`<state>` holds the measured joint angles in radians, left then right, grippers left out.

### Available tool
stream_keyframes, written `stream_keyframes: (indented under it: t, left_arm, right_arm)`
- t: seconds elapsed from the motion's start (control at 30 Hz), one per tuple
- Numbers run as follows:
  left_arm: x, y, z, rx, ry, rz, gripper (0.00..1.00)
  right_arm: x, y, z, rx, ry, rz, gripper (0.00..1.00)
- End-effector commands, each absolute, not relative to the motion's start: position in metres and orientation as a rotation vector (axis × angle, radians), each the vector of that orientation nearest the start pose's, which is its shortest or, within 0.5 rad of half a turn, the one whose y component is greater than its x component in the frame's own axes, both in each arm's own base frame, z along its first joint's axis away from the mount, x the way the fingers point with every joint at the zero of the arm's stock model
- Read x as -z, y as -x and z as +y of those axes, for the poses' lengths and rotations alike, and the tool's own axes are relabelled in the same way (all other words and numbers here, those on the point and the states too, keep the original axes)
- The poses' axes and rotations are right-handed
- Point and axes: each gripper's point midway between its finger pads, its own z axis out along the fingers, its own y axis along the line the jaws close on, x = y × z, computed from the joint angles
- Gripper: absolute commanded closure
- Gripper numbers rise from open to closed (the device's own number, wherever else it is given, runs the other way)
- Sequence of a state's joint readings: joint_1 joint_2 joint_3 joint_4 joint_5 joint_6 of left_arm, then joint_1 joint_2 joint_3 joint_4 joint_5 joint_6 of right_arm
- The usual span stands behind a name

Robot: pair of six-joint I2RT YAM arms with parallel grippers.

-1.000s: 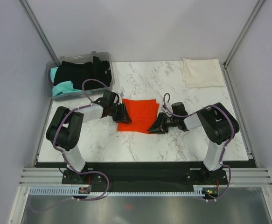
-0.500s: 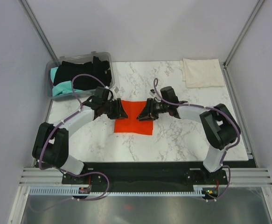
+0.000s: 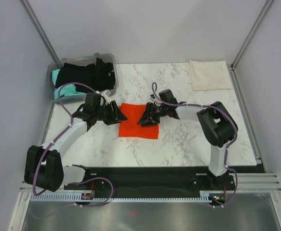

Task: Fold and stack the t-shirts
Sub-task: Fold the tshirt, then neatly place the folded tshirt to the corner

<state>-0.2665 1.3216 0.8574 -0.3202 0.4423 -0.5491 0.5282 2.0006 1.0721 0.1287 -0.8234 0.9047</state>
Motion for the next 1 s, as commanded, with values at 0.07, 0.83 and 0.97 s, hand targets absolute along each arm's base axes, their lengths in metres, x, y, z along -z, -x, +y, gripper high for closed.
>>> stream_keyframes:
  t: [0.07,0.83,0.97]
  left_arm:
    - [-0.14,-0.262,-0.203,1.13,0.224,2.426,0.46]
    - [-0.038,-0.181,-0.299,0.828,1.241,2.391,0.34]
    - [-0.043,-0.202,-0.303,0.754,1.324,2.272,0.34]
  right_arm:
    - [-0.134,-0.304,0.314,-1.27,0.189,2.572,0.5]
    - [-0.13,-0.22,0.179,-0.954,-0.077,2.6,0.28]
    - [-0.132,-0.211,0.171,-0.941,-0.059,2.618,0.27]
